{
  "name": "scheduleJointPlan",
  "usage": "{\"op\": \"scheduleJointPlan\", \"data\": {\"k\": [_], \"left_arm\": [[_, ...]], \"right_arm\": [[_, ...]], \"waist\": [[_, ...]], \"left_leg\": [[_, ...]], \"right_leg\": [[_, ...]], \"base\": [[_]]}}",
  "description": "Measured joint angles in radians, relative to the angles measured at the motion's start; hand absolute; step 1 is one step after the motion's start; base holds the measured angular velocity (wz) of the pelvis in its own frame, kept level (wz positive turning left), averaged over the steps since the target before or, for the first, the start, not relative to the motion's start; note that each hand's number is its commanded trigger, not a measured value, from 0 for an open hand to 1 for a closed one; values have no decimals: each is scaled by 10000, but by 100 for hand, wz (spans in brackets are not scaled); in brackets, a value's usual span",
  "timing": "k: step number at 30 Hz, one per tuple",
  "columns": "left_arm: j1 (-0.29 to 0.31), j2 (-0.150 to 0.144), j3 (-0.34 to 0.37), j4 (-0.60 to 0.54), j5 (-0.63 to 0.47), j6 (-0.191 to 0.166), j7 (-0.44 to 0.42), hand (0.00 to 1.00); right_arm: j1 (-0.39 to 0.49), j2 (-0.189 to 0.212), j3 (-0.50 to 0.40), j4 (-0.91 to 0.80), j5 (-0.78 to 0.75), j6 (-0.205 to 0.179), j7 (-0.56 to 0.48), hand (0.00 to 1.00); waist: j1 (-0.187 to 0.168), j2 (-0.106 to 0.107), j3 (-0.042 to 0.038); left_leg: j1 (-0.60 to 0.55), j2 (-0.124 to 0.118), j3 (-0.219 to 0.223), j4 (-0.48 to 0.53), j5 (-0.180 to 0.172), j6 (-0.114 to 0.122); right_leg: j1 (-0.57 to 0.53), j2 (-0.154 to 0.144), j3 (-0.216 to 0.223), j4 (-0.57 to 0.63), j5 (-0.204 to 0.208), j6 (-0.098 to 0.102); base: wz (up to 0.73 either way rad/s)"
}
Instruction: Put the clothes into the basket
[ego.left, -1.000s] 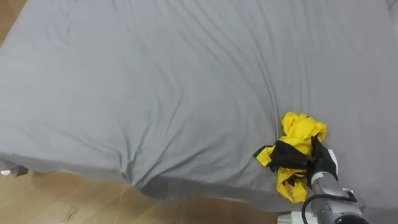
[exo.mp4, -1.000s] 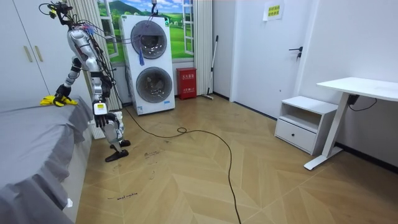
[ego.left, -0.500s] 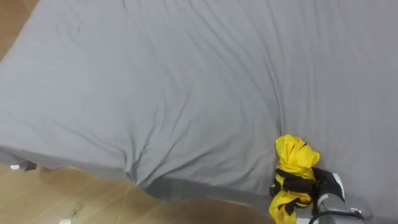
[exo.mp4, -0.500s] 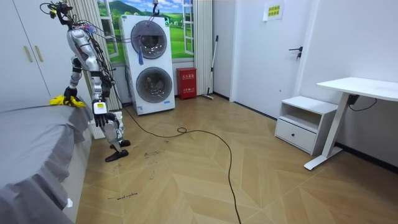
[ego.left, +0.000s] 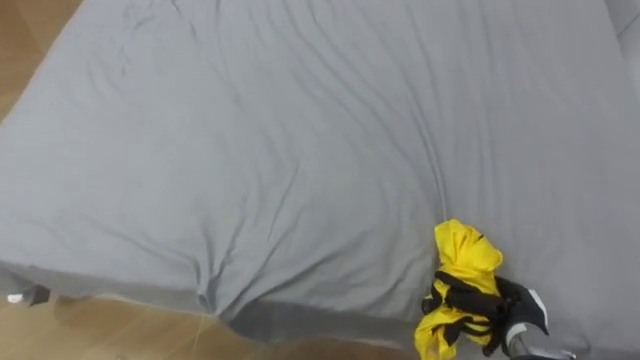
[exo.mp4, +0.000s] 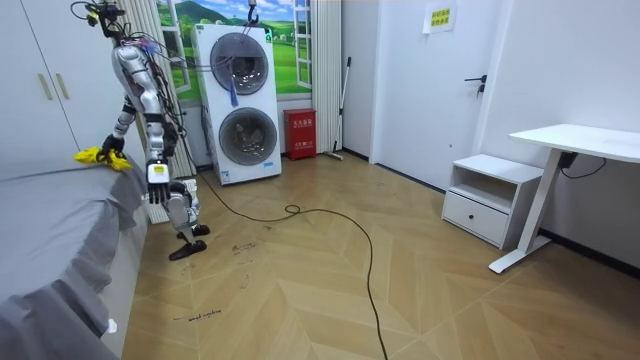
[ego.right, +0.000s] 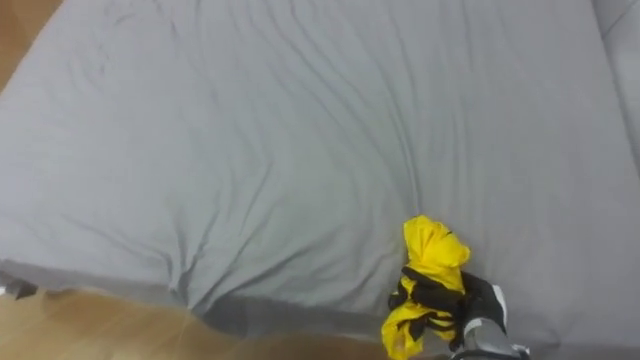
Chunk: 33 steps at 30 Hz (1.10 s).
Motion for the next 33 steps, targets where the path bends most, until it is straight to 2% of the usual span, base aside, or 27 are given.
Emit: {"op": "scheduleJointPlan", "data": {"k": [2, 3, 4, 5, 6, 8, 9, 12, 13, 15, 18, 22, 28, 30, 33], "left_arm": [[206, 40, 221, -268, 326, -16, 0, 0], [315, 27, 320, -407, 668, -15, 0, 0], [343, 25, 372, -448, 888, -16, 0, 0], [311, 25, 486, -483, 1230, -15, 0, 0], [296, 26, 568, -516, 1339, -20, 0, 0], [276, 12, 616, -503, 1361, -18, 0, 0], [287, 0, 643, -500, 1387, -16, 0, 0], [297, -110, 637, -507, 1537, 84, 0, 0], [292, -141, 640, -513, 1614, 116, 0, 0], [256, -230, 660, -516, 1597, 255, -1, 0], [323, -255, 767, -468, 1590, 561, -1, 0], [469, -251, 931, -473, 1608, 746, -3, 0], [614, -242, 974, -472, 1811, 944, -2, 0], [631, -218, 984, -471, 1827, 1076, -2, 0], [664, -220, 916, -474, 1788, 1092, -11, 0]], "right_arm": [[620, 3, -181, -1655, -6, 31, 42, 100], [955, 3, -297, -2505, -13, -83, 56, 100], [1079, 4, -379, -2820, -35, -111, 59, 100], [1242, 1, -560, -3338, -135, -102, 56, 100], [1341, 2, -699, -3718, -175, -96, 60, 100], [1647, -1, -898, -4375, -191, -97, 82, 100], [1857, -2, -1015, -4740, -210, -90, 113, 100], [1930, 2, -1442, -5037, -219, -52, 119, 100], [1931, 1, -1559, -5058, -217, -52, 119, 100], [1930, -18, -2018, -5077, -213, -49, -52, 100], [2039, -22, -2533, -5247, -228, -48, -293, 100], [2217, -3, -3022, -5412, -221, -29, -223, 100], [2544, 10, -3414, -5404, -179, -25, -201, 100], [2678, 13, -3441, -5245, -168, 115, -200, 100], [2662, -7, -3693, -4705, 257, 301, -186, 100]], "waist": [[-179, -106, -11], [-351, -128, -32], [-402, -128, -35], [-534, -129, -37], [-588, -67, -55], [-785, 32, -116], [-846, 78, -145], [-1271, 168, -163], [-1314, 183, -172], [-1452, 170, -163], [-1835, 169, -149], [-2014, 218, -142], [-2322, 288, -106], [-2347, 366, -89], [-2372, 456, -99]], "left_leg": [[331, 13, 242, -91, -13, 9], [536, 22, 383, -89, -41, 7], [636, 28, 468, -88, -54, 3], [828, 75, 676, -93, -110, 22], [1026, 206, 942, -93, -257, 19], [1248, 265, 1174, -86, -409, -3], [1425, 373, 1353, -114, -479, -14], [1849, 393, 1832, -255, -561, -25], [1934, 401, 1906, -329, -561, -25], [2196, 453, 2344, -516, -561, -26], [2244, 444, 2477, -520, -562, -26], [2274, 497, 2912, -517, -578, -39], [2269, 556, 3106, -524, -605, -76], [2267, 578, 3150, -544, -619, -95], [2174, 573, 3199, -550, -621, -95]], "right_leg": [[197, 22, 272, -25, 2, 4], [369, 65, 408, -46, 12, 21], [441, 66, 445, -38, 15, 26], [531, 63, 682, -15, 19, 31], [562, 141, 934, -14, 19, 31], [679, 237, 1212, 3, 26, 21], [730, 260, 1430, 29, 29, 16], [851, 325, 1861, 7, 52, 11], [853, 348, 1971, 17, 59, 19], [842, 443, 2340, 37, 119, 31], [829, 494, 2535, 3, 155, 58], [705, 564, 2919, 21, 202, 71], [659, 654, 3181, -76, 274, 43], [618, 700, 3354, -115, 316, 36], [425, 706, 3440, -15, 314, 41]], "base": [[-39], [-37], [-34], [-46], [-55], [-54], [-51], [-50], [-52], [-53], [-23], [-27], [-10], [-18], [-12]]}}
